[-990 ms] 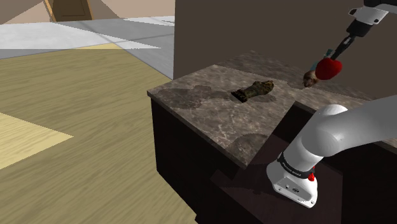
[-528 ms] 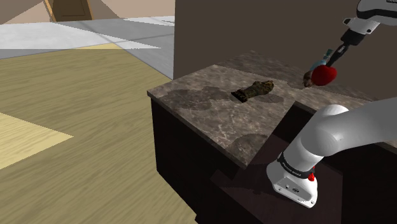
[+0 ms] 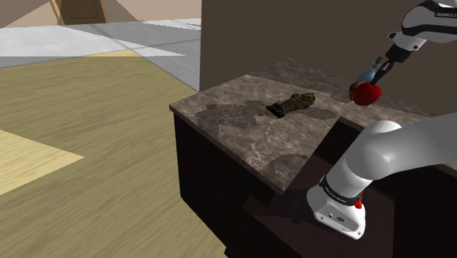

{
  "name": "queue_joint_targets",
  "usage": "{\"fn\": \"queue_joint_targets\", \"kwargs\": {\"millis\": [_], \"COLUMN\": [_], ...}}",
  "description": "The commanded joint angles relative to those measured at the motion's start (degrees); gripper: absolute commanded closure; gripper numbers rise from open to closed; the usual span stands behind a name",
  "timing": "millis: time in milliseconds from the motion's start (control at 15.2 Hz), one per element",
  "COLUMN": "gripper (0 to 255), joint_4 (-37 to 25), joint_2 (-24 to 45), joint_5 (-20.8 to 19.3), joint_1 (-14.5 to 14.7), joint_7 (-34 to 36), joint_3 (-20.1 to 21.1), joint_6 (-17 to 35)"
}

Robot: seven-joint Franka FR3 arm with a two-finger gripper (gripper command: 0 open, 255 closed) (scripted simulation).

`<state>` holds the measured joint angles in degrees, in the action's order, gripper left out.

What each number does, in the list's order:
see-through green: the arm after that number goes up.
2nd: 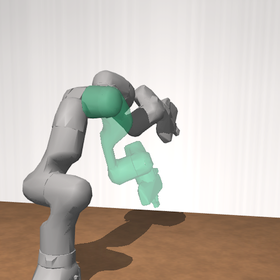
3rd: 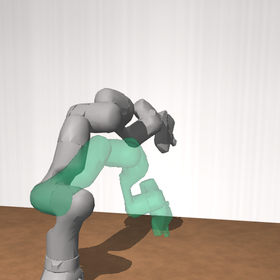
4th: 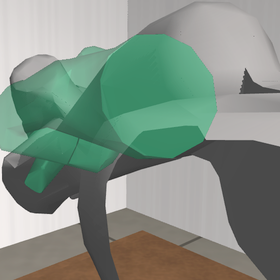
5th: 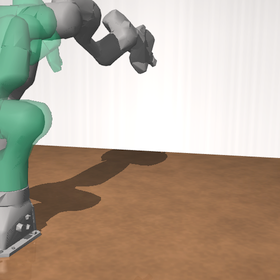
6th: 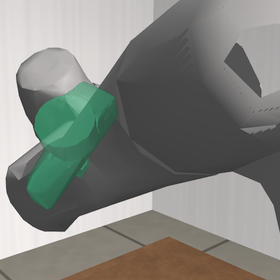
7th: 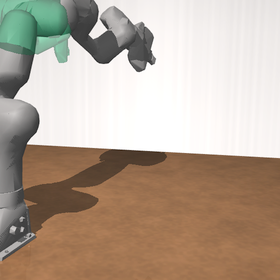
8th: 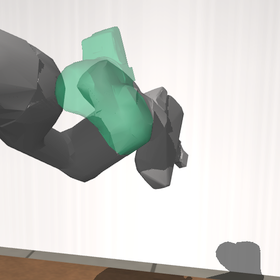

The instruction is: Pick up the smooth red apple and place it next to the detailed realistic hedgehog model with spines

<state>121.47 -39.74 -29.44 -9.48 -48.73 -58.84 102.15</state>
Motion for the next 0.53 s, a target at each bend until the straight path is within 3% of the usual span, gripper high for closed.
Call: {"fn": "queue_joint_targets", "kwargs": {"millis": [0,462], "gripper": [255,255], "joint_4": [1.5,5.8], "joint_2": [-0.1,-0.1], "joint_5": [-0.5,-2.2], "joint_1": [-0.1,0.0], "joint_7": [0.2,0.5], "joint_3": [-0.7,-3.5], "joint_6": [1.5,6.5]}}
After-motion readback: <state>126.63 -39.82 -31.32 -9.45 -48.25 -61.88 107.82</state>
